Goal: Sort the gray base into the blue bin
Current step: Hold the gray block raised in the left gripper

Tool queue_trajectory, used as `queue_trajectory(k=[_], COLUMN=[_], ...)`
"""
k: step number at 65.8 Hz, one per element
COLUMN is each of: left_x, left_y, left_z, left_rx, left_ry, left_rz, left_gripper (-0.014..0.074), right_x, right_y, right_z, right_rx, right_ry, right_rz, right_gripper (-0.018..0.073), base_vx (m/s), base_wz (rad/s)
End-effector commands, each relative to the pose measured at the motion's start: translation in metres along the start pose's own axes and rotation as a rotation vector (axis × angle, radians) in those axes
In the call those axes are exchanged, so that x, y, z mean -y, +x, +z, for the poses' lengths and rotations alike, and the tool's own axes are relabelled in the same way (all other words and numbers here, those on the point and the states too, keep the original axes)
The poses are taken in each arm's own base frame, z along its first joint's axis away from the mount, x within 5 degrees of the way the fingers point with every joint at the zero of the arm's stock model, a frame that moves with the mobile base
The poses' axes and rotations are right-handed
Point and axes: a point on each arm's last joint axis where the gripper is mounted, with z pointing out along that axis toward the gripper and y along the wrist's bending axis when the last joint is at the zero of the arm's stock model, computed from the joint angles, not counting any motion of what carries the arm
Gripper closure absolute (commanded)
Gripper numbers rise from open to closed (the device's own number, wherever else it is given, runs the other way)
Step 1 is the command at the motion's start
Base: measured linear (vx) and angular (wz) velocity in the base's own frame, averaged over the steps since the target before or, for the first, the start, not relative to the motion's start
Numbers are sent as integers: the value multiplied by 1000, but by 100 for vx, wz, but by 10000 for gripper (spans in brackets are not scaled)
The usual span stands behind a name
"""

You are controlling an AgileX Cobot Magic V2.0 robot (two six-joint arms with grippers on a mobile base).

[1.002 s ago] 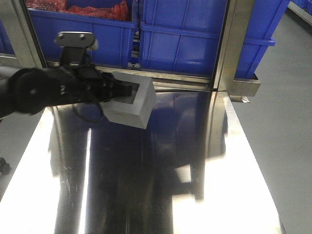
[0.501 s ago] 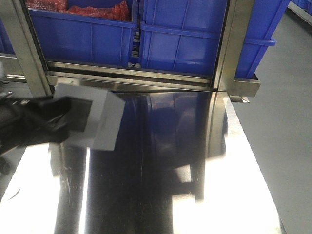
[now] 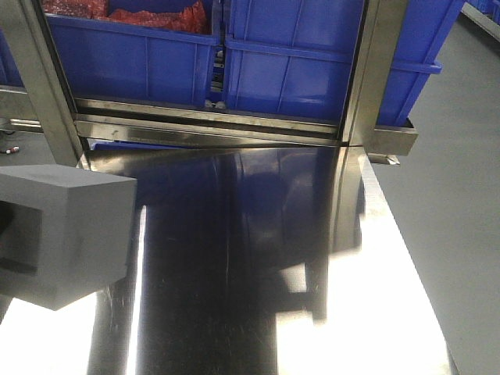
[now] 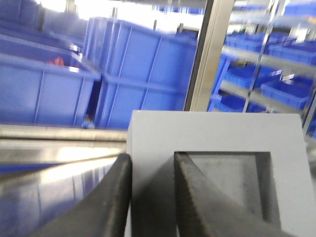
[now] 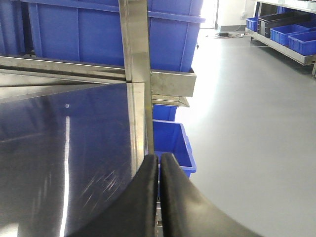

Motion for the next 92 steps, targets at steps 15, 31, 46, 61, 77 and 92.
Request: queue_trajectory(k=[15,31,46,61,77,92], left_x=[4,4,4,4,4,4], left_y=[-24,-24,-24,-24,-24,-24], left_z=[-12,-12,-12,-12,-12,-12], left_rx=[185,185,185,185,185,185], left_ry=[28,28,28,28,28,28], left_rz=[-17,-17,-17,-17,-17,-17], left_gripper=[603,603,603,603,603,603], right_x=[0,0,0,0,0,0], right_y=[-5,-5,-5,-5,-5,-5], right_z=[1,1,1,1,1,1], right_rx=[53,53,53,53,53,53], right_ry=[0,0,0,0,0,0], right_rz=[-17,-17,-17,-17,-17,-17], right_gripper=[564,564,564,564,564,564], base_vx=[0,0,0,0,0,0], base_wz=[0,0,0,0,0,0])
